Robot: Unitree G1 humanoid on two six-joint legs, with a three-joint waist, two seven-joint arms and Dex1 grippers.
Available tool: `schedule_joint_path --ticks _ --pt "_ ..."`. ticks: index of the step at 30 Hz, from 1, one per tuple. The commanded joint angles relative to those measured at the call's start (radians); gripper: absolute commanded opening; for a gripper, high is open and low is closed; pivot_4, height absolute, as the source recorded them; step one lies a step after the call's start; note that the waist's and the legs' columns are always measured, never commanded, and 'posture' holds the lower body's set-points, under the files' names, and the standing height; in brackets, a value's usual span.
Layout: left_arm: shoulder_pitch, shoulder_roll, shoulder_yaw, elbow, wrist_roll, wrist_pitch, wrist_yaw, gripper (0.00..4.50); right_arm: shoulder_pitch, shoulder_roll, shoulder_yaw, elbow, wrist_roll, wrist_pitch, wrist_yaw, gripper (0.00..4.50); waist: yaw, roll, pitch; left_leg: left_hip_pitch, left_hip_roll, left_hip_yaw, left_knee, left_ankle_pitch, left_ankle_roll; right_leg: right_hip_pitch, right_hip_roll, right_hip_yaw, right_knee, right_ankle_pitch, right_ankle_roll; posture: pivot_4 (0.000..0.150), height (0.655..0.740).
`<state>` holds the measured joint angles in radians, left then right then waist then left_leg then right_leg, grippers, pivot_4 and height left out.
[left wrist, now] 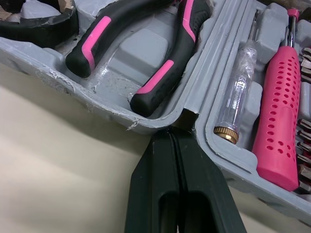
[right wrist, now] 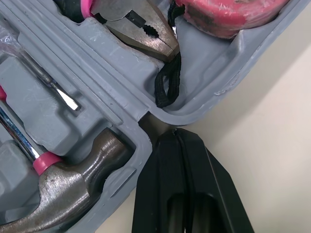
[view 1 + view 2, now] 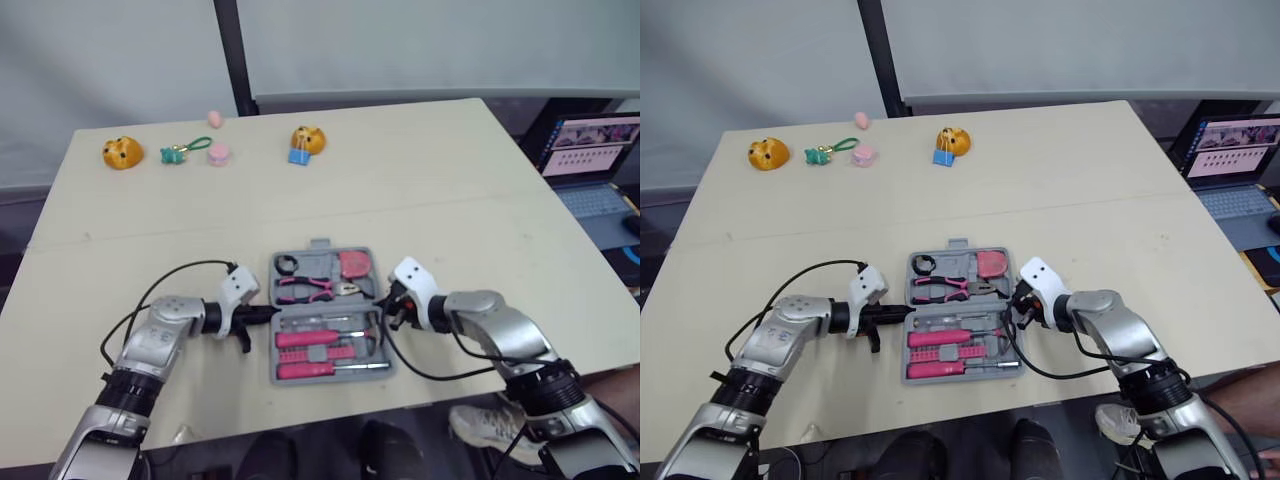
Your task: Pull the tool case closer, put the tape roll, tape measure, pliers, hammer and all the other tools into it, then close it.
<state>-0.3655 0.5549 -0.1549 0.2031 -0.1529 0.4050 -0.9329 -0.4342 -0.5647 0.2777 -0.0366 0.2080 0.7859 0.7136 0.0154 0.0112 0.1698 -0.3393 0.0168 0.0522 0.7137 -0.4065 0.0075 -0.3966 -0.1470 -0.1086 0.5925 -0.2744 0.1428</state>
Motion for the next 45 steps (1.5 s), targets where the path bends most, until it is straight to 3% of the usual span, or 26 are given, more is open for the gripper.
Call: schedule_joint_path --ticks 1,24,45 --pt "0.037 -0.003 -0.016 -0.036 -0.003 0.025 -0.008 0.0 0.004 0.008 0.006 -0.048 0.011 0.003 0.029 0.03 -0.003 0.0 0.0 0.0 0.0 0.0 0.0 0.0 0.0 0.0 0.0 0.0 0.0 0.0 0.0 0.15 0.74" --pt "0.26 0.067 0.029 -0.349 -0.043 0.175 0.012 0.0 0.113 0.009 0.002 -0.285 0.051 0.136 0.025 0.03 -0.02 0.0 0.0 0.0 0.001 0.0 -0.001 0.0 -0.001 -0.001 0.0 0.0 0.0 0.0 -0.001 0.15 0.74" --pt "0.275 0.111 0.04 -0.346 -0.044 0.186 0.014 0.0 0.133 0.013 -0.003 -0.312 0.051 0.155 0.017 0.03 -0.021 0.0 0.0 0.001 0.001 -0.002 -0.004 0.0 -0.001 -0.002 0.0 0.0 -0.001 -0.001 -0.001 0.15 0.74"
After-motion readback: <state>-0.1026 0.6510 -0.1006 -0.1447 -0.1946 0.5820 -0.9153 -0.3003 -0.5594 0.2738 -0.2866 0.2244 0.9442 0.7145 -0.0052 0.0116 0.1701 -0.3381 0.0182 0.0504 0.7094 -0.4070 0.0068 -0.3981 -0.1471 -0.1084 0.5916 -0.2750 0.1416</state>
